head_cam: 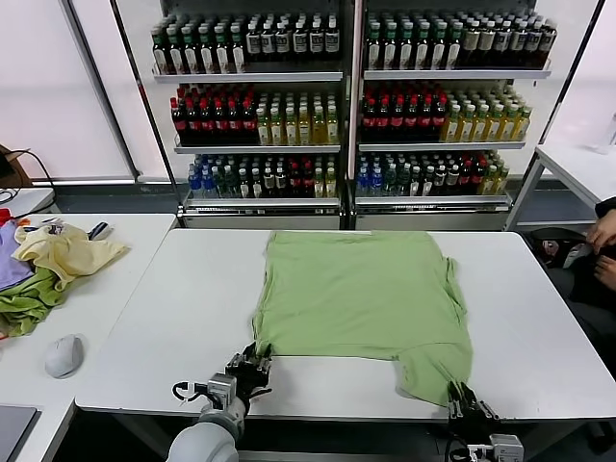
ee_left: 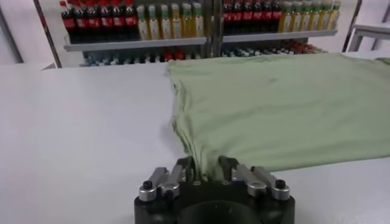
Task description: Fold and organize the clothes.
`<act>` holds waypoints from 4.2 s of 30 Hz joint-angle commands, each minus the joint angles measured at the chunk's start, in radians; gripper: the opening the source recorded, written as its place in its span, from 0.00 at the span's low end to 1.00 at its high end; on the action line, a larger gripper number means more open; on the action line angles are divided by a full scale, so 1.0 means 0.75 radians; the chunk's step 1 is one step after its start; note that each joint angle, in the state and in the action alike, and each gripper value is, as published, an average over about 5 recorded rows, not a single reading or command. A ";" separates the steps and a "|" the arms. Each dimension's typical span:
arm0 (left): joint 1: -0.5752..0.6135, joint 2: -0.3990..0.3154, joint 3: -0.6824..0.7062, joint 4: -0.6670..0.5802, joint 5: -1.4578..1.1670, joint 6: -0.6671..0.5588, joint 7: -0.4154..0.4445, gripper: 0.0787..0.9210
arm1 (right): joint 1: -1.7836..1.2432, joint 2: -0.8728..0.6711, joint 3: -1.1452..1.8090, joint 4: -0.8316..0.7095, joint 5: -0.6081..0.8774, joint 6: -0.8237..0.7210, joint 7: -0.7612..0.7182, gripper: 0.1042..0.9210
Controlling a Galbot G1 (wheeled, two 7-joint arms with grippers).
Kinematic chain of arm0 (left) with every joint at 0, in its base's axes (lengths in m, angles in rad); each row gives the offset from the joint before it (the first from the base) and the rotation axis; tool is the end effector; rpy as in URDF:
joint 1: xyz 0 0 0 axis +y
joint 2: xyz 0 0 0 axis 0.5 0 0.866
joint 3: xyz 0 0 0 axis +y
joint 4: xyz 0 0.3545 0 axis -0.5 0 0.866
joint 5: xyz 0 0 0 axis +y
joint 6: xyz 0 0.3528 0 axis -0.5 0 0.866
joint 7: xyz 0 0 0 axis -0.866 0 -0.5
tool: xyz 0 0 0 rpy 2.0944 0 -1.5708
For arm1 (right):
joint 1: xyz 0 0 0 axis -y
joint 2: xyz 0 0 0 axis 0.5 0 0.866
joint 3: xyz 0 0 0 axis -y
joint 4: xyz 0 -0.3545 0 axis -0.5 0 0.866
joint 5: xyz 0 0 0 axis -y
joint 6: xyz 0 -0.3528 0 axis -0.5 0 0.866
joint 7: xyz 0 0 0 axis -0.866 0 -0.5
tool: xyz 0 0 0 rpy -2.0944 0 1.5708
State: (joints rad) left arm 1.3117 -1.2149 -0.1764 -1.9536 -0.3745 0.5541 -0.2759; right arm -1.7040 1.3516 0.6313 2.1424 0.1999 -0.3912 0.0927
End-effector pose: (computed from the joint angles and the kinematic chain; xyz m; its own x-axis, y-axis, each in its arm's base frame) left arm 0.2323 -0.0268 -0.3194 -0.8257 0.1718 0.5373 0.2048 0.9788 0.0017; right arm 0.1403 -0.0667 -0.3011 -0.8917 0.0814 0.4453 0.0503 0.9954 -0.0814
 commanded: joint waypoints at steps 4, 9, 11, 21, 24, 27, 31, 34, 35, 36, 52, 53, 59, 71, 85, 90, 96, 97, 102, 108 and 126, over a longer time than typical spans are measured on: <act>0.033 0.012 -0.006 -0.078 -0.072 -0.075 0.021 0.15 | 0.001 -0.001 0.001 0.005 0.007 0.033 -0.030 0.01; 0.063 0.040 -0.028 -0.155 -0.075 -0.121 0.035 0.14 | 0.021 -0.021 0.028 0.044 0.025 0.106 -0.057 0.01; 0.066 0.053 -0.041 -0.182 -0.081 -0.128 0.046 0.14 | 0.034 -0.033 0.042 0.064 0.040 0.132 -0.066 0.01; -0.012 0.118 -0.049 -0.242 -0.140 -0.141 0.078 0.14 | 0.151 -0.120 0.070 0.051 0.091 0.200 -0.081 0.01; -0.069 0.131 -0.040 -0.203 -0.160 -0.144 0.079 0.14 | 0.202 -0.142 0.064 0.013 0.097 0.202 -0.079 0.01; -0.131 0.144 -0.026 -0.144 -0.171 -0.149 0.083 0.14 | 0.276 -0.164 0.055 -0.042 0.109 0.211 -0.073 0.01; -0.217 0.157 -0.004 -0.056 -0.182 -0.154 0.084 0.14 | 0.379 -0.187 0.038 -0.103 0.123 0.210 -0.067 0.01; -0.278 0.156 0.002 0.000 -0.204 -0.154 0.082 0.14 | 0.458 -0.207 0.023 -0.156 0.130 0.205 -0.064 0.01; -0.297 0.154 0.003 0.019 -0.210 -0.154 0.081 0.14 | 0.481 -0.213 0.018 -0.177 0.131 0.204 -0.063 0.01; -0.315 0.152 0.004 0.037 -0.214 -0.155 0.080 0.14 | 0.506 -0.220 0.011 -0.200 0.132 0.204 -0.061 0.01; -0.527 0.089 0.113 0.314 -0.174 -0.181 0.072 0.14 | 0.784 -0.268 -0.143 -0.493 0.060 0.188 -0.071 0.01; -0.539 0.082 0.122 0.343 -0.152 -0.186 0.071 0.14 | 0.799 -0.264 -0.155 -0.510 0.050 0.188 -0.070 0.01; -0.604 0.031 0.156 0.490 -0.061 -0.213 0.060 0.14 | 0.871 -0.234 -0.205 -0.601 -0.028 0.190 -0.070 0.02; -0.562 0.005 0.152 0.447 -0.020 -0.201 0.051 0.39 | 0.836 -0.208 -0.217 -0.584 -0.158 0.151 -0.137 0.31; -0.357 0.024 0.098 0.267 -0.021 -0.185 0.014 0.85 | 0.643 -0.231 0.014 -0.452 0.015 0.137 -0.084 0.79; -0.399 0.005 0.103 0.336 -0.038 -0.174 -0.018 0.88 | 0.662 -0.238 0.003 -0.502 0.032 0.041 -0.068 0.88; -0.456 -0.015 0.112 0.403 -0.071 -0.169 -0.049 0.88 | 0.714 -0.243 -0.072 -0.562 0.039 -0.034 -0.070 0.86; -0.463 -0.019 0.113 0.414 -0.076 -0.168 -0.053 0.88 | 0.722 -0.242 -0.082 -0.575 0.044 -0.041 -0.069 0.83; -0.491 -0.025 0.120 0.456 -0.103 -0.165 -0.056 0.80 | 0.756 -0.239 -0.121 -0.633 0.079 -0.061 -0.061 0.66; -0.497 -0.028 0.125 0.477 -0.133 -0.165 -0.048 0.60 | 0.777 -0.242 -0.144 -0.664 0.111 -0.065 -0.068 0.47; -0.400 -0.009 0.104 0.344 -0.170 -0.183 -0.034 0.09 | 0.734 -0.252 -0.147 -0.624 0.132 -0.031 -0.094 0.06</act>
State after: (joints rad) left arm 0.9760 -1.2211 -0.0990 -1.6397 -0.4947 0.4160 -0.2987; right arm -1.1580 1.1574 0.5309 1.6780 0.2941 -0.4075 0.0205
